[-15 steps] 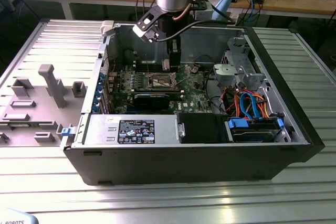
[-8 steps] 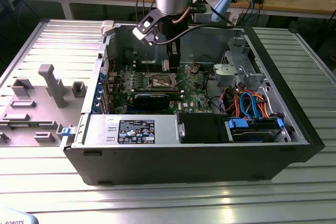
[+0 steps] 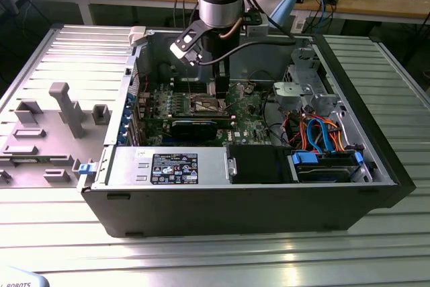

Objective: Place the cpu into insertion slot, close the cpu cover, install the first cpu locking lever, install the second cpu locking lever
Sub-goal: 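Place the cpu into insertion slot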

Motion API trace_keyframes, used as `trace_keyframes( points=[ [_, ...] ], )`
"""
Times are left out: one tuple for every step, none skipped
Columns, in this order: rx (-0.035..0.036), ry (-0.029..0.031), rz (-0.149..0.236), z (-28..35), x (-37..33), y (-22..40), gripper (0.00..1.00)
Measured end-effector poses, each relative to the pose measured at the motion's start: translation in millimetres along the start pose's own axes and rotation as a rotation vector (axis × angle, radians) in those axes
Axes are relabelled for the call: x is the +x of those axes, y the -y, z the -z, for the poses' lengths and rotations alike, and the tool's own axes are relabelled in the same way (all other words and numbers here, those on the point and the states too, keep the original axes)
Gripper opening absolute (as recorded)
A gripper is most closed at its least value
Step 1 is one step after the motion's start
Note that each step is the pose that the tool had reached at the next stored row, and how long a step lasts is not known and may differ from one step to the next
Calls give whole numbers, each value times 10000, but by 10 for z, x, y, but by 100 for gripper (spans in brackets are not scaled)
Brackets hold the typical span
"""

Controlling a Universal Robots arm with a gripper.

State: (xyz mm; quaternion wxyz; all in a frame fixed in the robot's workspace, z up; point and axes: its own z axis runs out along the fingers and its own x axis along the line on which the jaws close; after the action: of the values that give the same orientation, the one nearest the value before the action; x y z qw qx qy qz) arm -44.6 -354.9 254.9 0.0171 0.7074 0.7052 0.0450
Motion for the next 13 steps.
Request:
trace_keyframes(
  points=[
    [-1, 0, -1, -14, 1, 7, 54],
    [-1, -2, 1, -26, 1, 18, 54],
    [-1, -2, 1, -36, 2, 38, 54],
    [-1, -2, 1, -42, 3, 57, 54],
    [0, -4, 1, -48, 4, 84, 54],
    [0, -5, 0, -51, 6, 108, 54],
    [-1, -8, 1, -55, 10, 126, 54],
    [-1, -11, 0, -60, 12, 138, 54],
    [-1, -12, 0, -63, 13, 147, 54],
    [0, -10, 0, -64, 14, 148, 54],
    [0, -11, 0, -67, 14, 148, 54],
    [0, -12, 0, -69, 14, 148, 54],
    [0, -12, 0, -70, 14, 148, 54]
  ],
)
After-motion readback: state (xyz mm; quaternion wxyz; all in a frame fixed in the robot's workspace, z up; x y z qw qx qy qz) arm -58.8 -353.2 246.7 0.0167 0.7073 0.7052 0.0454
